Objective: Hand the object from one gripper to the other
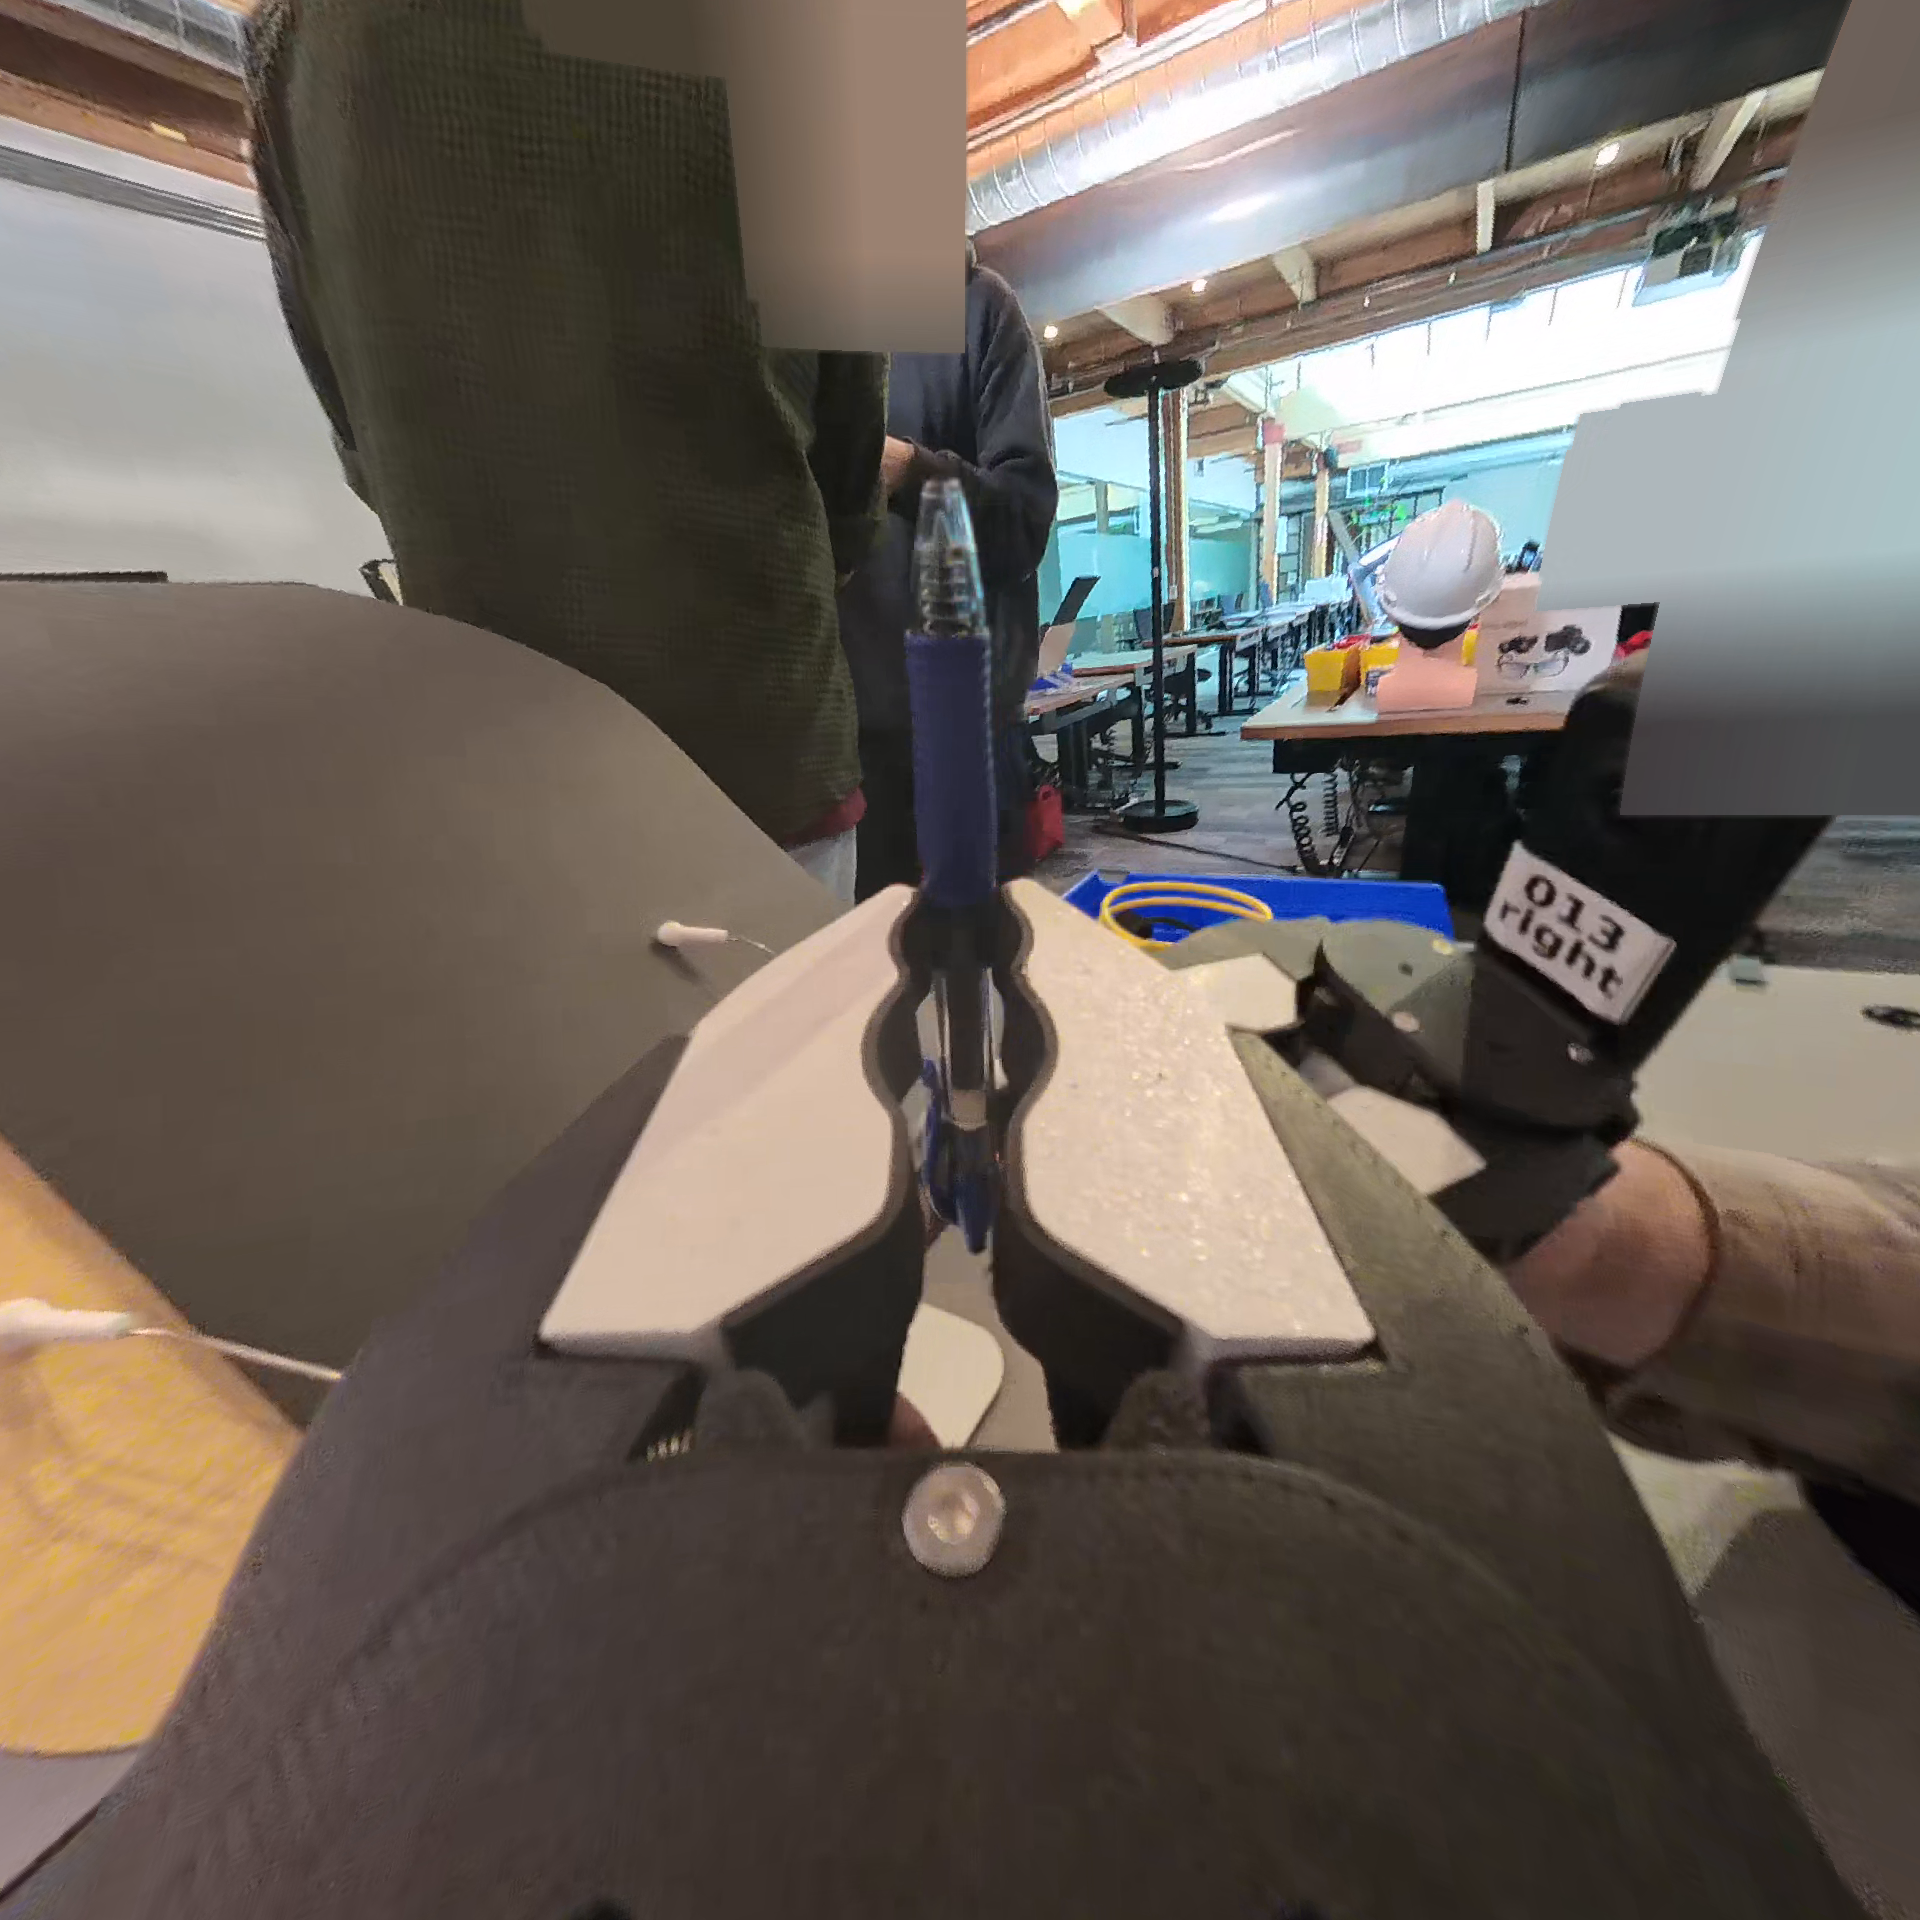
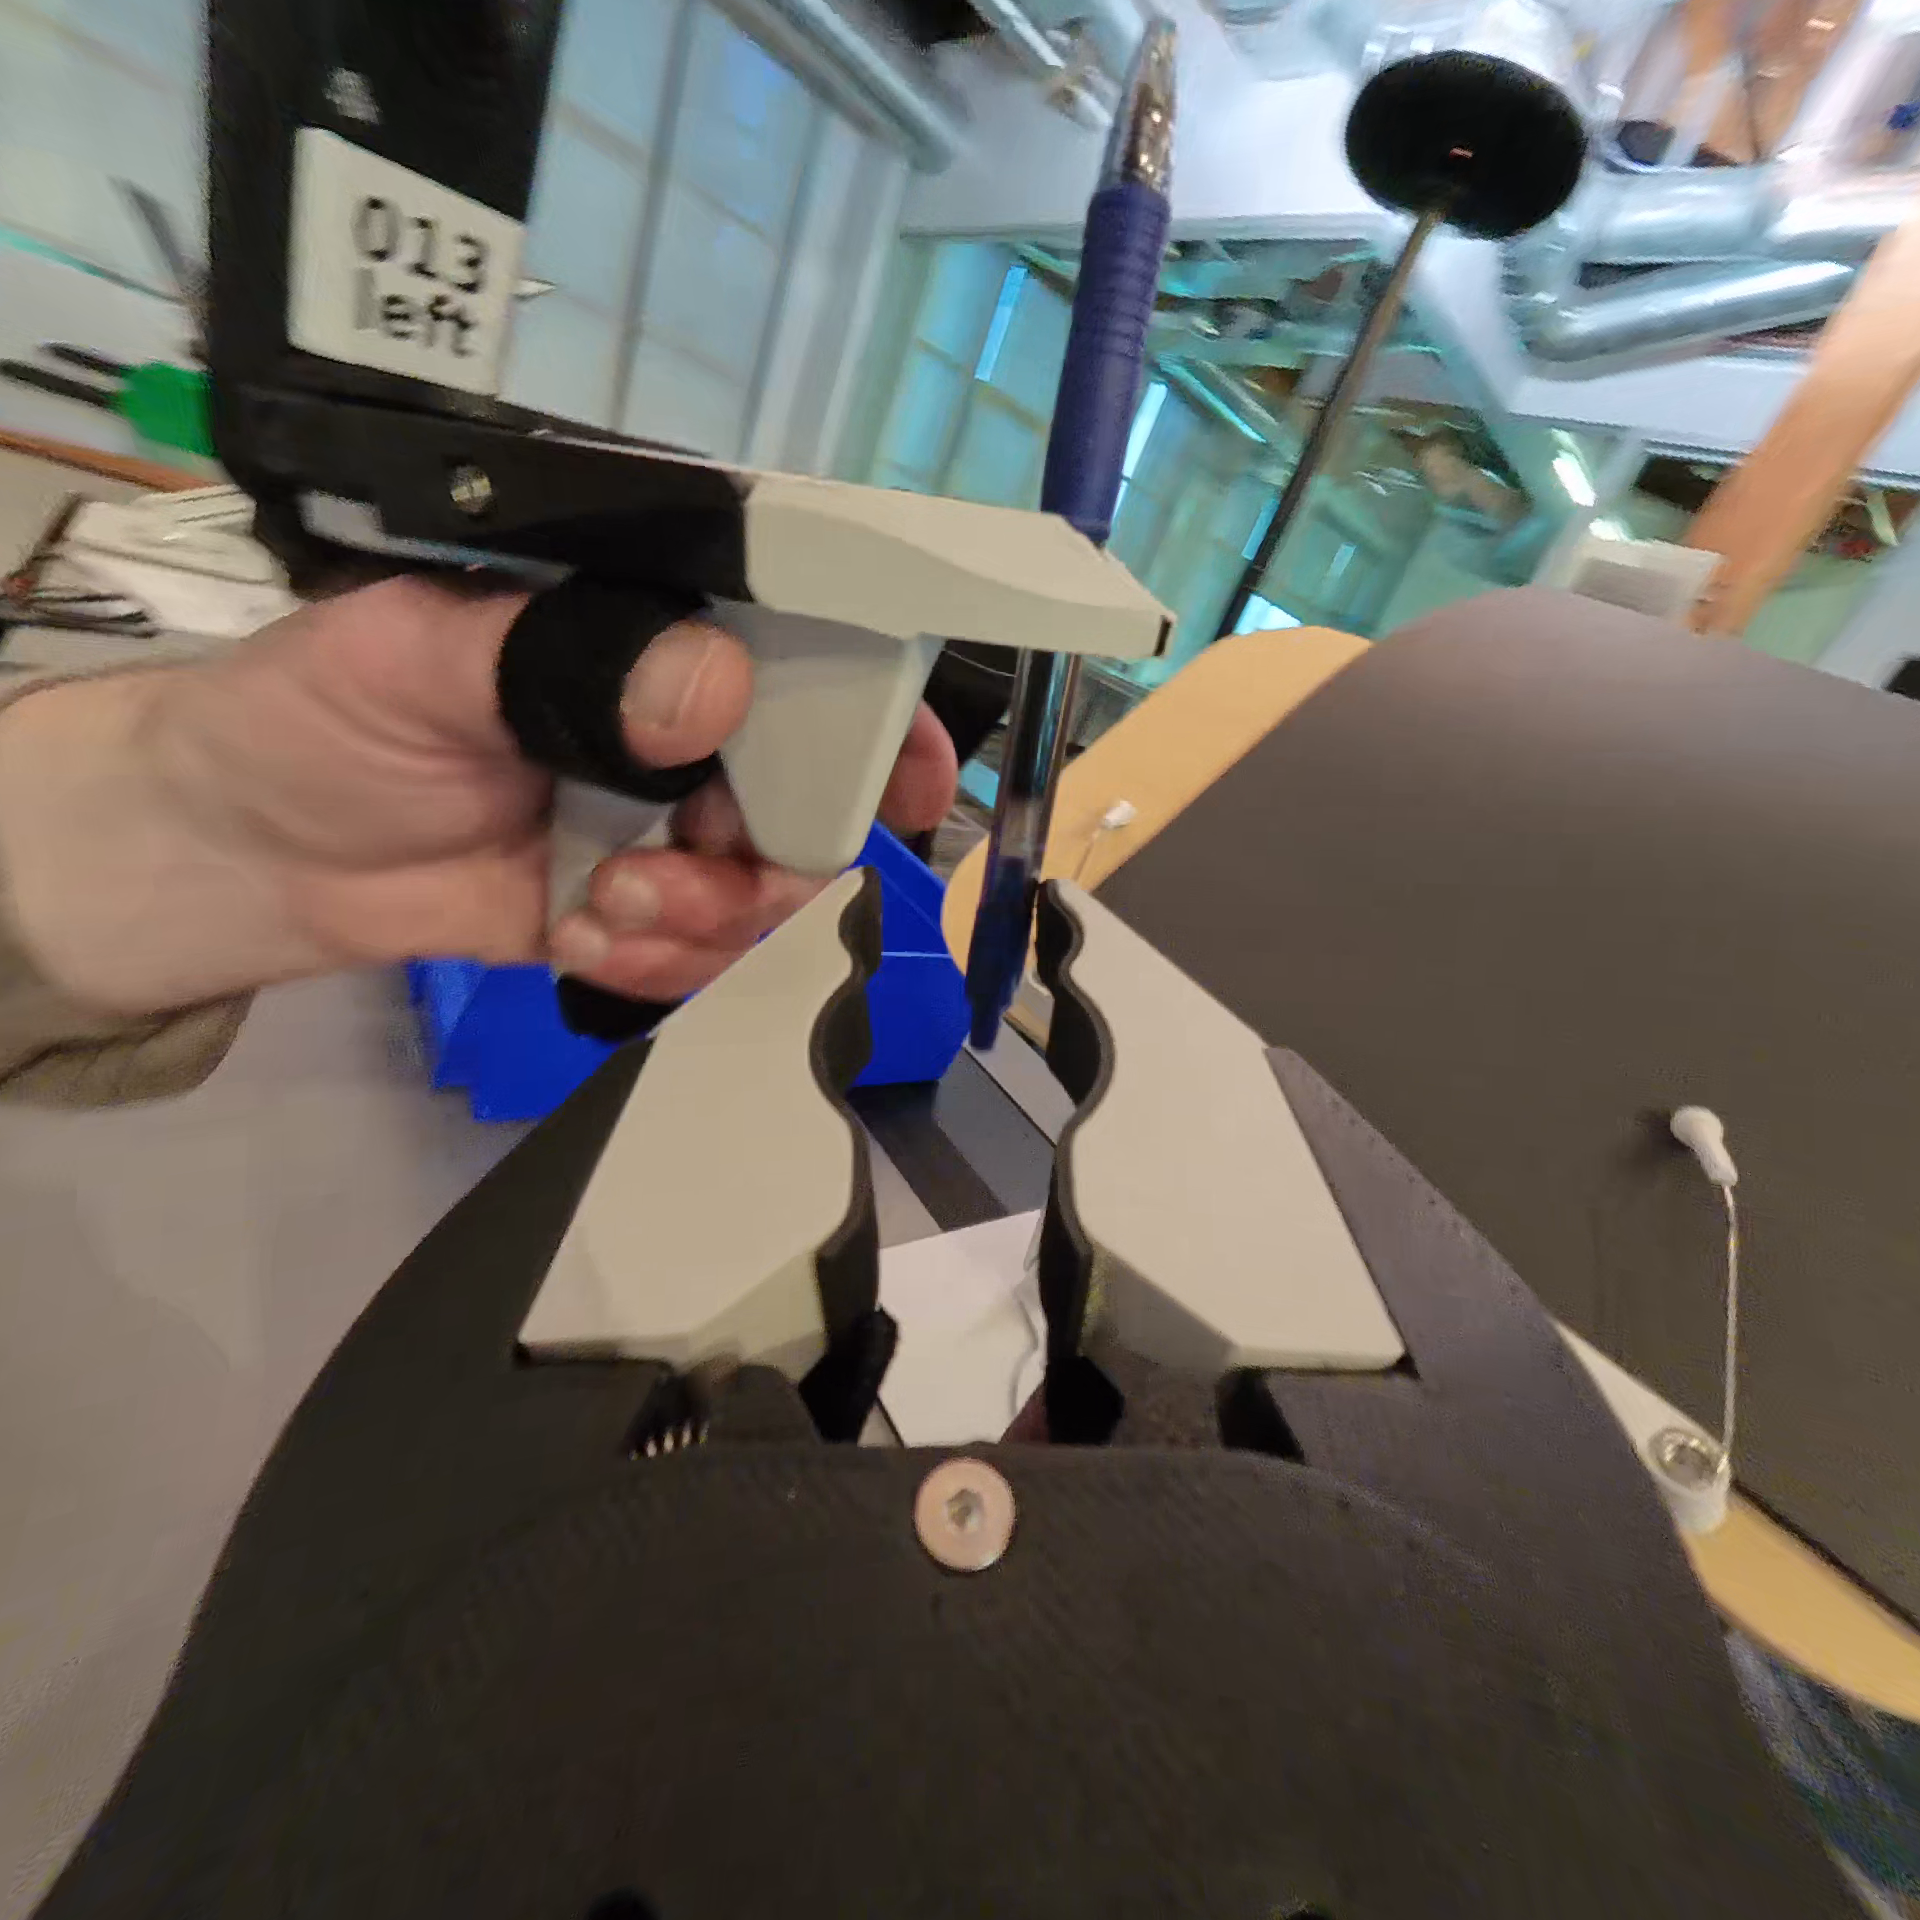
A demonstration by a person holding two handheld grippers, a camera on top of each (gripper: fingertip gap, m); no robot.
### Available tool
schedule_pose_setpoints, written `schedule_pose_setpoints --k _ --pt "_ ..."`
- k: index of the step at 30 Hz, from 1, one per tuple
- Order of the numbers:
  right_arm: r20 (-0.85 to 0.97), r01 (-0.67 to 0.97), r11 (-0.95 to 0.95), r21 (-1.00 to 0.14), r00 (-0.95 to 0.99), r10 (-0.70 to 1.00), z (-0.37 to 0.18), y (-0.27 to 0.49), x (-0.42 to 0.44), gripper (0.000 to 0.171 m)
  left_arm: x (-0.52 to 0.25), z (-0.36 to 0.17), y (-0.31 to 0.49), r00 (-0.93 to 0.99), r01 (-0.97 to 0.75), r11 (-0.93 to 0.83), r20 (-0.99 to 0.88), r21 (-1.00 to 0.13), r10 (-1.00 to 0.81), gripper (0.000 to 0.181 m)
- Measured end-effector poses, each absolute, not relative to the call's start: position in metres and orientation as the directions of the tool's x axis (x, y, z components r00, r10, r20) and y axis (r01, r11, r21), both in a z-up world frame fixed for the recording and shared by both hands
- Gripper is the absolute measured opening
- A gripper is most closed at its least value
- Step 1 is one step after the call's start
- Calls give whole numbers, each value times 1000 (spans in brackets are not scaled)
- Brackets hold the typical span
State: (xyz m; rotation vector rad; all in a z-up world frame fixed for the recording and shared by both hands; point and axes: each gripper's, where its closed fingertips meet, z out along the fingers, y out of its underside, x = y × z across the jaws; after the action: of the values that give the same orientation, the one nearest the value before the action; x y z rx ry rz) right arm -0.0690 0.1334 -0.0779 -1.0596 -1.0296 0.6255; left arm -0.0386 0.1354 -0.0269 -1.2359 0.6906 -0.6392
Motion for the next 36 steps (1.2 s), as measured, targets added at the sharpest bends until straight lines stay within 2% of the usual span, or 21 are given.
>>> schedule_pose_setpoints --k 3,7,11,17,21,27,28,31,36 --pt "409 42 424 -905 357 840 -70 131 -53 25 -45 -25 133 616 0 232 -183 -973 -766 10" --pt "305 -157 358 -920 285 909 -34 116 -29 18 -33 -32 116 492 -42 238 -227 -970 -840 10" --pt "201 -335 232 -913 125 972 -8 90 -18 18 -11 -51 105 397 -101 237 -257 -966 -881 10" --pt "251 -248 260 -933 68 966 -16 76 -28 22 8 -69 95 330 -142 233 -268 -962 -905 10" --pt "253 -225 266 -937 86 964 -18 79 -30 8 10 -71 94 321 -138 230 -264 -963 -910 10" --pt "222 -257 240 -936 96 970 -12 81 -28 7 8 -64 94 331 -87 225 -241 -970 -912 10" --pt "206 -284 227 -932 101 973 -8 82 -26 7 7 -62 93 323 -65 220 -229 -973 -918 12" --pt "133 -415 171 -894 119 984 13 87 -9 6 1 -55 92 288 4 195 -185 -981 -940 33" --pt "19 -655 81 -751 101 995 48 94 36 7 -9 -41 98 255 229 106 -45 -968 -966 54"
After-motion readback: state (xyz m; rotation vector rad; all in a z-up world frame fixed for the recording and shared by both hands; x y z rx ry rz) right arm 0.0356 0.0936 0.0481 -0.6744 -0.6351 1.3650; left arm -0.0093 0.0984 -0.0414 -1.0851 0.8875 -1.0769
